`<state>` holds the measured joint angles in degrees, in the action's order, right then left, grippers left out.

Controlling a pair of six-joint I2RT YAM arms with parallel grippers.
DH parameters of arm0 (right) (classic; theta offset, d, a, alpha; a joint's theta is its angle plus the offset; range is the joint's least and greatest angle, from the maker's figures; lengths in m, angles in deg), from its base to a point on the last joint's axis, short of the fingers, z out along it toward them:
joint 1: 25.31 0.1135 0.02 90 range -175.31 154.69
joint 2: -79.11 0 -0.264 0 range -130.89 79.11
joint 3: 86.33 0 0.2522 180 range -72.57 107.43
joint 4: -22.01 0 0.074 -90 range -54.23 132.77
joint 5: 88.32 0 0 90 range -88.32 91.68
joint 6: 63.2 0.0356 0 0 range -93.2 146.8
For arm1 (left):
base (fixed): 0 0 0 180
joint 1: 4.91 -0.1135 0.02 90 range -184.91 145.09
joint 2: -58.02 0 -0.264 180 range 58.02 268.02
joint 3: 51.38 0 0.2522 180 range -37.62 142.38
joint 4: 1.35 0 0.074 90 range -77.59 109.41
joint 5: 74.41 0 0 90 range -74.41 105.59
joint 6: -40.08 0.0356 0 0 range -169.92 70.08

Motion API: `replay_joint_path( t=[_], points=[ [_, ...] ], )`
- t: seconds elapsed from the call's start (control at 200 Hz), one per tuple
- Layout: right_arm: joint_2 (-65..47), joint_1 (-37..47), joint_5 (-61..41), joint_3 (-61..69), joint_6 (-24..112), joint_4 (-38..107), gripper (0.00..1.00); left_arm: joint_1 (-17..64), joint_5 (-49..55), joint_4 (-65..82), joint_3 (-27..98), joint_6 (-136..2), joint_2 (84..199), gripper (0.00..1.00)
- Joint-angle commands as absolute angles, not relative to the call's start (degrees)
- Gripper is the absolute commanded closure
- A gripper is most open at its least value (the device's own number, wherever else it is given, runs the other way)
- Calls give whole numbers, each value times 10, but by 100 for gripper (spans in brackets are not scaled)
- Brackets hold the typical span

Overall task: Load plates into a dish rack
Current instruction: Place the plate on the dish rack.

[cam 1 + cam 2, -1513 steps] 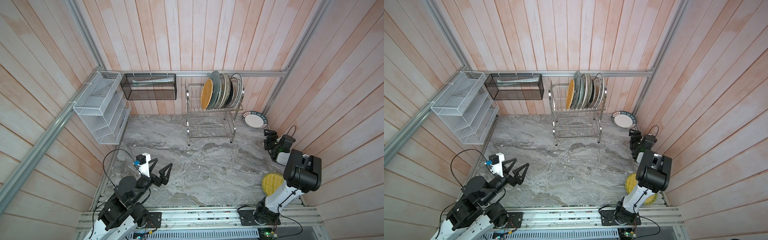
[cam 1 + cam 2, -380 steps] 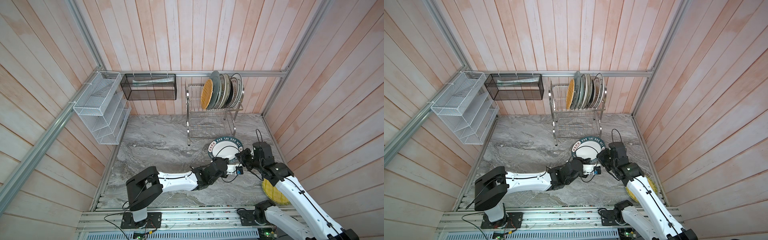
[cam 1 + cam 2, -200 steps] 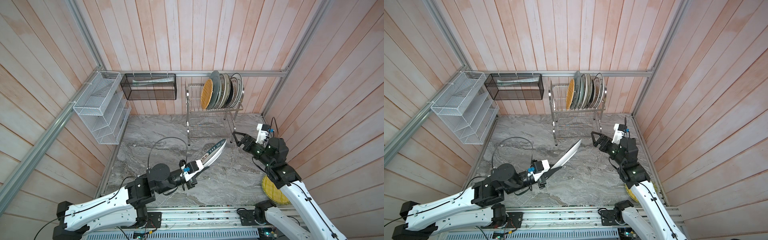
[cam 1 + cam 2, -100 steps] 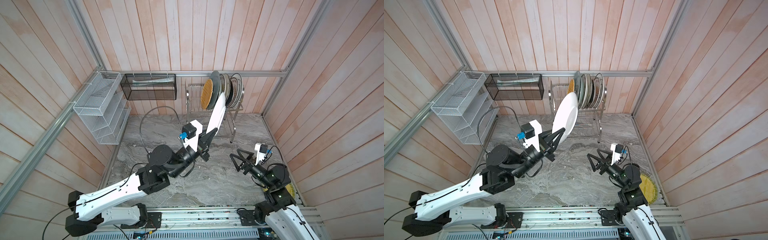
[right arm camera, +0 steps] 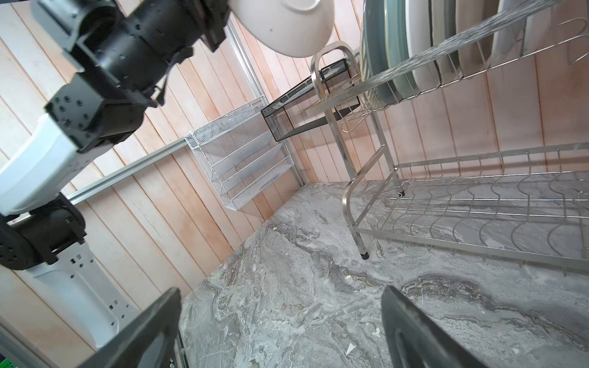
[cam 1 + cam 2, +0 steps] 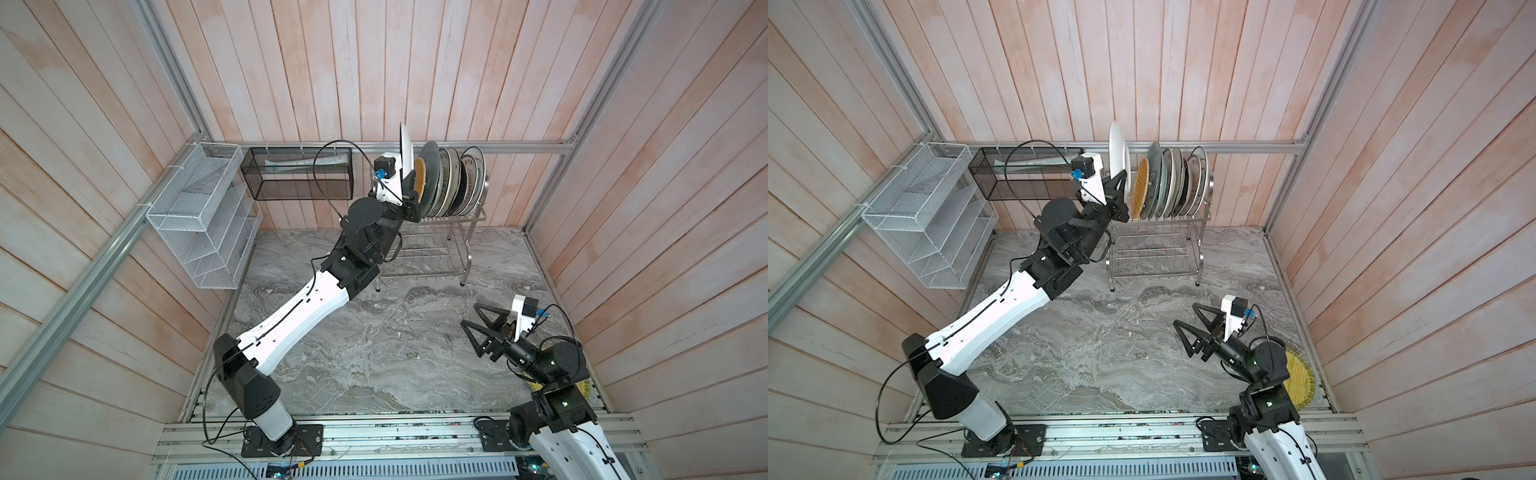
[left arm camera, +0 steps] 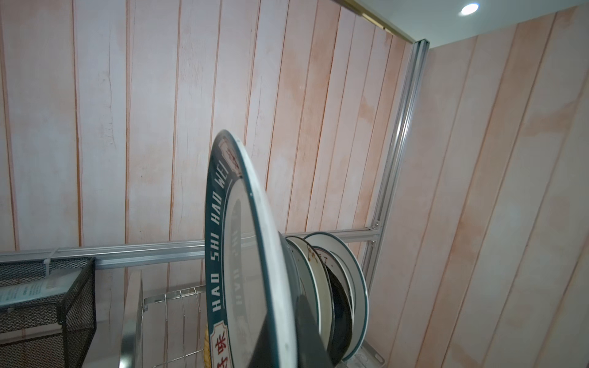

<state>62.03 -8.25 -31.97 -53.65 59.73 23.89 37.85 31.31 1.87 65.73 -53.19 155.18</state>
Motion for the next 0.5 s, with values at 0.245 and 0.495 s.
replay_joint_path(
  t=[0.245, 0.495],
  points=[
    [644, -82, -346, -529, 607, 264, 2, 333, 274, 73, 824, -562, 1677, 100],
    [648, -82, -345, -524, 607, 279, 2, 317, 258, 76, 833, -577, 1701, 100]
  ],
)
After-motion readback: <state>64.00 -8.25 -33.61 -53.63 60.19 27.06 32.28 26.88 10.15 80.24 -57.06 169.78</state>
